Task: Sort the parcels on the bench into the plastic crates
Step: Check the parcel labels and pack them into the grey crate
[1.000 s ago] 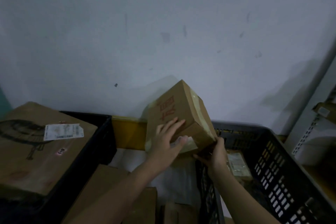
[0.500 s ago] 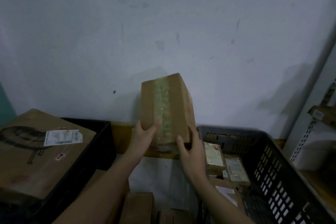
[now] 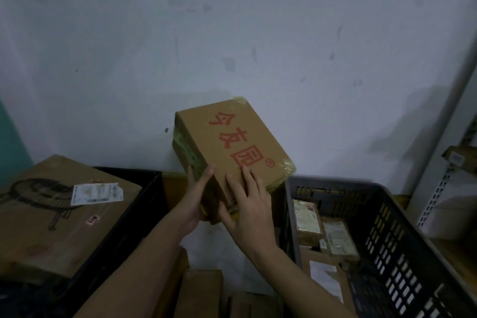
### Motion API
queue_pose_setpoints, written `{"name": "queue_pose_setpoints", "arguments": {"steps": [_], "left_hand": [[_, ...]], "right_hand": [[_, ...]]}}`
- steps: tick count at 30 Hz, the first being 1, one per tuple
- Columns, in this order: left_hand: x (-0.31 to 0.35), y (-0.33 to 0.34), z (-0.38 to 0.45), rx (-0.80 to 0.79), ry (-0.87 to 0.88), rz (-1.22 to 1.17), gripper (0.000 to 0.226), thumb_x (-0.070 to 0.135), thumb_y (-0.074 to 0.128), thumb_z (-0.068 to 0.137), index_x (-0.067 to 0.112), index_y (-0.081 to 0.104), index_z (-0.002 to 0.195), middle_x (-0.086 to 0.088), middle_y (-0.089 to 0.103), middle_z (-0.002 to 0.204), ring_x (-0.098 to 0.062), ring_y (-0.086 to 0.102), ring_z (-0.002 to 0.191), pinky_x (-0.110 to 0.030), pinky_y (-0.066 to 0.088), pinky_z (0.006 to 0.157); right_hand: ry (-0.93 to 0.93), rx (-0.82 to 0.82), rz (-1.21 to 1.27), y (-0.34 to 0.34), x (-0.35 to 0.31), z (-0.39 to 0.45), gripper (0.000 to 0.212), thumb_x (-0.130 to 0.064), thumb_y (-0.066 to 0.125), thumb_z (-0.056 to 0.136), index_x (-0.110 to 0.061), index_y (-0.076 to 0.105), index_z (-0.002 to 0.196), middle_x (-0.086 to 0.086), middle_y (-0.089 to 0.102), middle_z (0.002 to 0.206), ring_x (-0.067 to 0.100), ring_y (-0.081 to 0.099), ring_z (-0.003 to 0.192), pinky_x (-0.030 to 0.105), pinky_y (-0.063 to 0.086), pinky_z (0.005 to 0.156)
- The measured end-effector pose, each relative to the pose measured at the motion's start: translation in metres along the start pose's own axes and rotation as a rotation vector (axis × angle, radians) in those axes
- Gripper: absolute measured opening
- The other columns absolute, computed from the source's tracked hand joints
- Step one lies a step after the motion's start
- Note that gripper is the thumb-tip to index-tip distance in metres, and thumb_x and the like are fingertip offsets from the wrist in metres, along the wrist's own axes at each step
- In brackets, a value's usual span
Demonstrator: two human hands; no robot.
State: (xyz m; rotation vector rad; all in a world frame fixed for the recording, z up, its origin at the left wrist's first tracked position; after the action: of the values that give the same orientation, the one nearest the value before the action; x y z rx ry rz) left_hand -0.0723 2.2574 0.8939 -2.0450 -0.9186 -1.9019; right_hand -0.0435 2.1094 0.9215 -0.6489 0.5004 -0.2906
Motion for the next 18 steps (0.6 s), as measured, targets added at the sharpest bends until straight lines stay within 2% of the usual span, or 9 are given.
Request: {"name": "queue_pose_setpoints", "arguments": {"steps": [2,4,5,6,8,10,12,16,18], "left_hand": [[-0.001,-0.008,0.000,0.011,0.016,-0.067,0.100,0.077,0.082,0.044,0.064,0.037,0.132,0.000,0.057,0.138,-0.038,0.056,0.121,-0.071,0.047,0.086],[-0.004,-0.019,0.001,0.053,0.000,-0.154,0.099,0.077,0.082,0.045,0.059,0.042,0.134,-0.001,0.055,0.141,-0.039,0.054,0.123,-0.069,0.049,0.083],[-0.007,-0.023,0.001,0.069,-0.018,-0.205,0.099,0.078,0.081,0.048,0.056,0.042,0.137,-0.001,0.052,0.144,-0.039,0.051,0.125,-0.067,0.052,0.080],[-0.008,-0.026,0.000,0.070,-0.036,-0.257,0.098,0.078,0.078,0.054,0.052,0.041,0.141,-0.002,0.049,0.146,-0.039,0.048,0.127,-0.065,0.054,0.077],[-0.010,-0.031,-0.003,0.071,-0.063,-0.359,0.094,0.076,0.072,0.063,0.045,0.039,0.145,-0.003,0.044,0.146,-0.039,0.045,0.128,-0.063,0.055,0.072],[-0.010,-0.036,-0.005,0.042,-0.062,-0.421,0.101,0.076,0.076,0.056,0.045,0.041,0.144,-0.003,0.040,0.149,-0.040,0.043,0.130,-0.067,0.052,0.073],[-0.011,-0.040,-0.007,0.010,-0.063,-0.447,0.106,0.076,0.081,0.047,0.045,0.045,0.142,-0.005,0.039,0.151,-0.041,0.043,0.130,-0.071,0.049,0.078],[-0.021,-0.041,-0.011,-0.075,-0.128,-0.494,0.085,0.074,0.061,0.071,0.031,0.049,0.143,-0.014,0.049,0.145,-0.044,0.048,0.127,-0.072,0.044,0.091],[-0.023,-0.042,-0.014,-0.131,-0.154,-0.500,0.077,0.071,0.056,0.076,0.026,0.055,0.138,-0.018,0.055,0.140,-0.046,0.050,0.126,-0.072,0.041,0.096]], "right_hand": [[-0.067,-0.033,0.047,-0.006,-0.003,0.007,0.049,-0.048,0.043,0.096,-0.025,0.058,0.136,0.007,0.046,0.152,0.025,0.033,0.142,0.038,0.032,0.107],[-0.101,-0.011,0.154,-0.018,0.001,0.017,0.040,-0.036,0.041,0.099,-0.018,0.065,0.126,0.004,0.061,0.133,0.016,0.047,0.126,0.039,0.044,0.105],[-0.072,0.073,0.189,-0.028,0.010,0.023,0.034,-0.028,0.042,0.098,-0.015,0.066,0.120,0.004,0.065,0.121,0.014,0.051,0.113,0.042,0.051,0.096],[0.010,0.194,0.217,-0.039,0.025,0.029,0.029,-0.022,0.045,0.098,-0.013,0.065,0.117,0.005,0.065,0.114,0.014,0.050,0.106,0.045,0.052,0.088],[0.301,0.352,0.293,-0.056,0.063,0.038,0.030,-0.025,0.050,0.099,-0.015,0.057,0.127,0.004,0.057,0.125,0.016,0.047,0.114,0.049,0.049,0.094],[0.545,0.203,0.409,-0.050,0.089,0.042,0.047,-0.044,0.051,0.099,-0.024,0.044,0.141,0.000,0.043,0.143,0.018,0.039,0.132,0.048,0.040,0.109],[0.650,0.004,0.552,-0.037,0.096,0.044,0.058,-0.060,0.043,0.098,-0.032,0.036,0.148,-0.002,0.034,0.154,0.020,0.033,0.141,0.047,0.033,0.115],[1.057,-0.148,1.023,-0.011,0.102,0.033,0.072,-0.073,0.031,0.094,-0.033,0.032,0.153,0.005,0.029,0.160,0.035,0.031,0.144,0.059,0.036,0.105],[1.155,-0.277,1.116,0.000,0.102,0.023,0.077,-0.078,0.036,0.089,-0.029,0.040,0.149,0.010,0.041,0.153,0.038,0.042,0.136,0.060,0.043,0.099]]}}
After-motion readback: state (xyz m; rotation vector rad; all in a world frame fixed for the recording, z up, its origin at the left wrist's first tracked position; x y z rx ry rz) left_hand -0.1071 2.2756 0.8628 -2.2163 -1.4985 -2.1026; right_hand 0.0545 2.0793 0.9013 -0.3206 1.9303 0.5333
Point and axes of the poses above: each hand's wrist, its own z-axis towards the middle knuckle, its own y-axis out of the palm, x = y × z, the point moved 6 cm from there along z, towards the middle knuckle
